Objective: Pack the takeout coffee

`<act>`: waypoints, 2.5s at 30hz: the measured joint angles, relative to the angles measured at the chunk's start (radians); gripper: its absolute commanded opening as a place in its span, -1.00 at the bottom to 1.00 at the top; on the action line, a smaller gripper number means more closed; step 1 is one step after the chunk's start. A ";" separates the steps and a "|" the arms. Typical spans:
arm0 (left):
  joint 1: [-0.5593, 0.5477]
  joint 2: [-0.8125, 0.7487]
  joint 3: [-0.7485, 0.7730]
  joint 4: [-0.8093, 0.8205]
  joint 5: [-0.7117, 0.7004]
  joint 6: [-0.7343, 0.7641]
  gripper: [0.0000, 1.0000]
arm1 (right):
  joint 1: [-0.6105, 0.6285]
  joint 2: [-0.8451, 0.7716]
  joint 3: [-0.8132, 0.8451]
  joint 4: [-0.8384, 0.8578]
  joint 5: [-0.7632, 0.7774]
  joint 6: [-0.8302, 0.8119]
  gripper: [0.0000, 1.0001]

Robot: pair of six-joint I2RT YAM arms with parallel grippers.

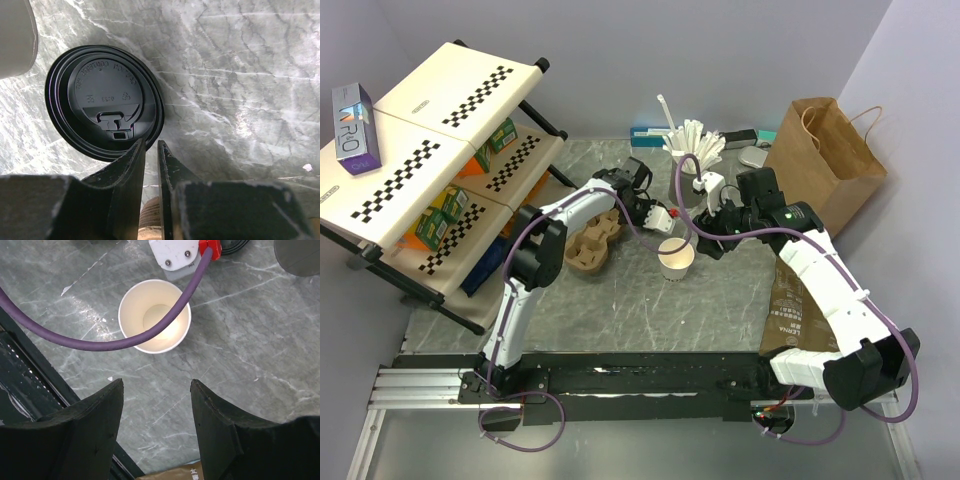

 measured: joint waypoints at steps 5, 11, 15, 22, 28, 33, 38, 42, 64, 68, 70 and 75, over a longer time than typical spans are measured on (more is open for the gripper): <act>-0.001 0.010 0.000 0.005 -0.001 0.004 -0.60 | -0.002 0.002 0.000 0.000 0.000 0.003 0.26; -0.001 0.017 0.000 0.007 -0.001 0.007 -0.71 | -0.003 0.002 0.000 0.000 0.000 0.003 0.26; -0.001 0.017 0.000 0.007 -0.001 0.008 -0.92 | -0.004 0.003 0.000 0.000 0.000 0.004 0.26; -0.001 0.017 0.001 0.002 0.000 -0.002 -0.99 | -0.005 0.003 0.000 0.000 0.000 0.007 0.26; 0.009 0.013 0.002 0.002 0.037 -0.111 -0.99 | -0.006 0.004 0.000 0.000 0.001 0.007 0.26; 0.044 -0.037 -0.014 0.032 0.165 -0.382 -0.99 | -0.011 0.004 0.000 0.002 0.002 0.008 0.26; 0.081 -0.201 -0.187 0.148 0.279 -0.648 -0.99 | -0.013 0.005 0.000 0.012 0.002 0.010 0.26; 0.079 -0.306 -0.301 0.227 0.341 -0.799 -0.98 | -0.013 0.018 0.002 0.016 0.000 0.010 0.26; 0.067 -0.397 -0.512 0.477 0.157 -0.993 -0.98 | -0.014 0.033 0.003 0.034 -0.024 0.015 0.26; 0.065 -0.463 -0.602 0.510 0.125 -1.004 -0.92 | -0.015 0.029 0.000 0.045 -0.023 0.015 0.26; 0.064 -0.494 -0.622 0.505 0.127 -1.017 -0.85 | -0.015 0.026 -0.002 0.048 -0.023 0.015 0.26; 0.060 -0.551 -0.646 0.492 0.137 -1.042 -0.70 | -0.015 0.010 -0.021 0.059 -0.023 0.015 0.27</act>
